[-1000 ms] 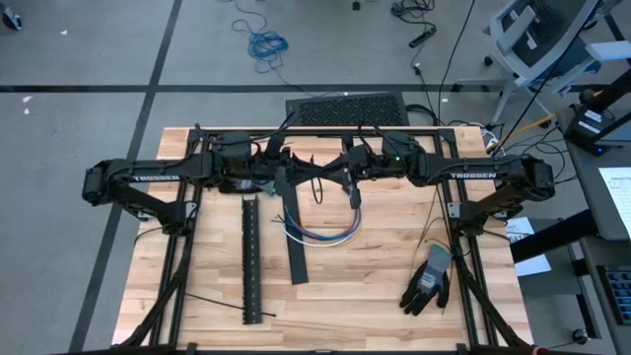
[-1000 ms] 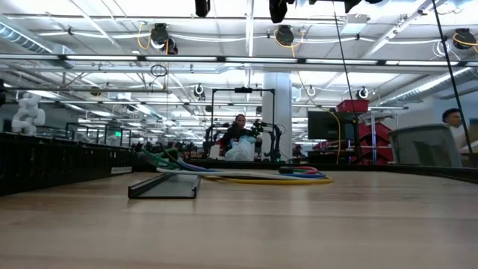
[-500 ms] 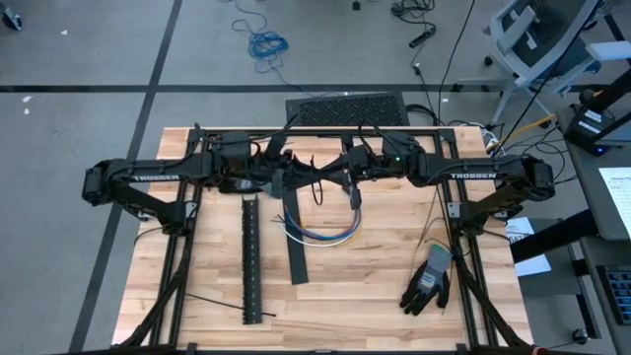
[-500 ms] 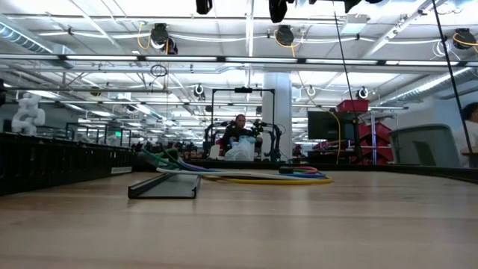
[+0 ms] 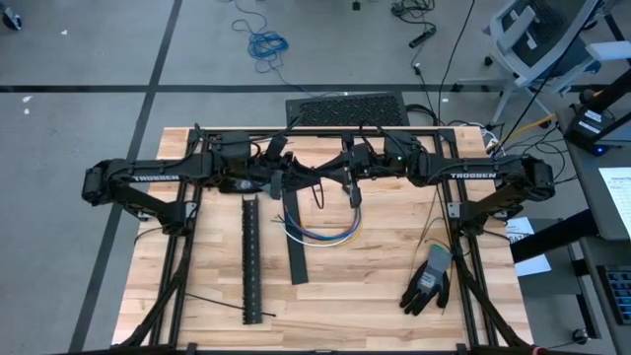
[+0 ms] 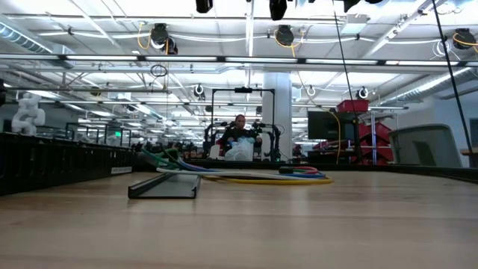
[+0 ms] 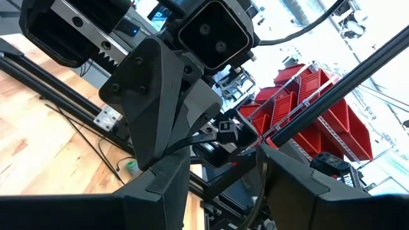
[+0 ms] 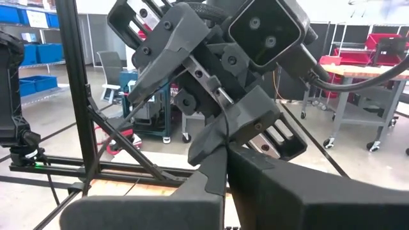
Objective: Ziptie cables
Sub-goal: Wrap the cable wires with a black zip tie
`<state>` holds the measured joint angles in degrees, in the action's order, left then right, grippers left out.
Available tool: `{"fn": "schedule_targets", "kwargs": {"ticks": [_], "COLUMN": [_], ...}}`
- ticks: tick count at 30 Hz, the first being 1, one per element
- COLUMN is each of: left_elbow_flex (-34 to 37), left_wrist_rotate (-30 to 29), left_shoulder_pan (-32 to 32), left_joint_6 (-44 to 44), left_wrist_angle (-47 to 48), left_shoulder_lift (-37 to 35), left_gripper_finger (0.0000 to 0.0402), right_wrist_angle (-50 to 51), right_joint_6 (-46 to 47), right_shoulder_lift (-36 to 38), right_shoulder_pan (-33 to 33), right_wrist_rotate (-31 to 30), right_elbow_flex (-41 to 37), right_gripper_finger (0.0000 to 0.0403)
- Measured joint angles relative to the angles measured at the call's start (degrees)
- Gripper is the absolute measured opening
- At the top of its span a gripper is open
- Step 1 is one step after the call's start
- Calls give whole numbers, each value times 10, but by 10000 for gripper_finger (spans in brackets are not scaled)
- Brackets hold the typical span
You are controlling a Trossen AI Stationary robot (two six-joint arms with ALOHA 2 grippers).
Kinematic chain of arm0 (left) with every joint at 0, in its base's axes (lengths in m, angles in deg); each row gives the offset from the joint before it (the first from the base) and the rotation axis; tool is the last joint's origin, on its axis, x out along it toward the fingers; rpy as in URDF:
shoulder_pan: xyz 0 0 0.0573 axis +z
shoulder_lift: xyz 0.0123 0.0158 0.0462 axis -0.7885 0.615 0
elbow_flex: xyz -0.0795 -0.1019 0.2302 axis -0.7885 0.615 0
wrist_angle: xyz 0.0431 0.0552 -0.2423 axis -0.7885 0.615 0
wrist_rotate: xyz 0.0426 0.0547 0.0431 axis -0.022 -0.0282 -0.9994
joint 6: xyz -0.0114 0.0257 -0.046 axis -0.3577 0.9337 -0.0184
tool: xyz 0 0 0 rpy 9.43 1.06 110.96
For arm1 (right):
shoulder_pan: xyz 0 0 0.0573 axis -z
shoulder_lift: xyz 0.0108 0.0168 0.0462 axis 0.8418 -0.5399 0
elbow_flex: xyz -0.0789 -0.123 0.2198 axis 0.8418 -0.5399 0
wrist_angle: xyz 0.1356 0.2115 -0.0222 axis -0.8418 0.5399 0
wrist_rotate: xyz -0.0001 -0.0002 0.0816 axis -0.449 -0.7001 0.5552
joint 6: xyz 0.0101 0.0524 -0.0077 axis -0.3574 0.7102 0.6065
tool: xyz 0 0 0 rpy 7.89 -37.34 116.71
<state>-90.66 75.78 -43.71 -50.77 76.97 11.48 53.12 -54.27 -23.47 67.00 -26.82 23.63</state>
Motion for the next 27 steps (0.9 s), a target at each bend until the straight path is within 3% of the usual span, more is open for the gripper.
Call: {"fn": "schedule_targets", "kwargs": {"ticks": [9, 12, 16, 25, 27], "left_elbow_flex": [0, 0, 0, 0, 0], "left_wrist_rotate": [-1, -7, -28, -38, -38], "left_shoulder_pan": [0, 0, 0, 0, -3], "left_joint_6": [18, 33, 62, 78, 91], "left_wrist_angle": [2, 4, 5, 0, 2], "left_shoulder_lift": [0, 1, 1, 1, 1], "left_gripper_finger": [162, 114, 16, 1, 1], "right_wrist_angle": [-1, -3, -8, -23, -23], "right_joint_6": [0, 0, 0, -3, -8], "right_shoulder_lift": [0, 0, 0, 0, 0], "right_shoulder_pan": [0, 0, 1, 5, 5], "right_wrist_rotate": [0, 1, 1, 0, -30], "right_elbow_flex": [0, 0, 0, 0, 0], "right_gripper_finger": [0, 0, 0, 0, 0]}}
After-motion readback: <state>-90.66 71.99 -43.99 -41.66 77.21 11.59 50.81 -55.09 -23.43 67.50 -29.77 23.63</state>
